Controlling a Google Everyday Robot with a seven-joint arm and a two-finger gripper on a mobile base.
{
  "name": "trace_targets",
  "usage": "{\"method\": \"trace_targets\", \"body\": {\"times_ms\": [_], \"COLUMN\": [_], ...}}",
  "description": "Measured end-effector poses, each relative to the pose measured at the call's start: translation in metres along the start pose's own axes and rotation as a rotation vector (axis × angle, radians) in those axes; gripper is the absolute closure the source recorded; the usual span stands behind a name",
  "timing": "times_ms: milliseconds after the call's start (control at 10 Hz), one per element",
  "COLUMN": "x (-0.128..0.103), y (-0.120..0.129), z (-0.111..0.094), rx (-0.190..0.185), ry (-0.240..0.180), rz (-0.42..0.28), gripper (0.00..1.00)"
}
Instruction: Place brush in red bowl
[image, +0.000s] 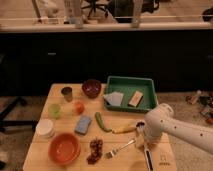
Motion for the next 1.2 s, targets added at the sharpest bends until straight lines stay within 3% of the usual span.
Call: {"method": "trace_targets", "body": {"times_ms": [200, 600, 900, 1200], "x": [-0.001, -0.003, -0.004, 0.001], "y": [0.002, 0.005, 0.007, 0.001], "z": [0.002, -0.002, -0.008, -0.009], "rx": [0.027, 0.028, 0.026, 0.027], "ry": [0.009, 0.005, 0.003, 0.011], "rz": [-0.003, -0.012, -0.014, -0.005], "gripper": [0.27, 0.72, 0.98, 1.0]}}
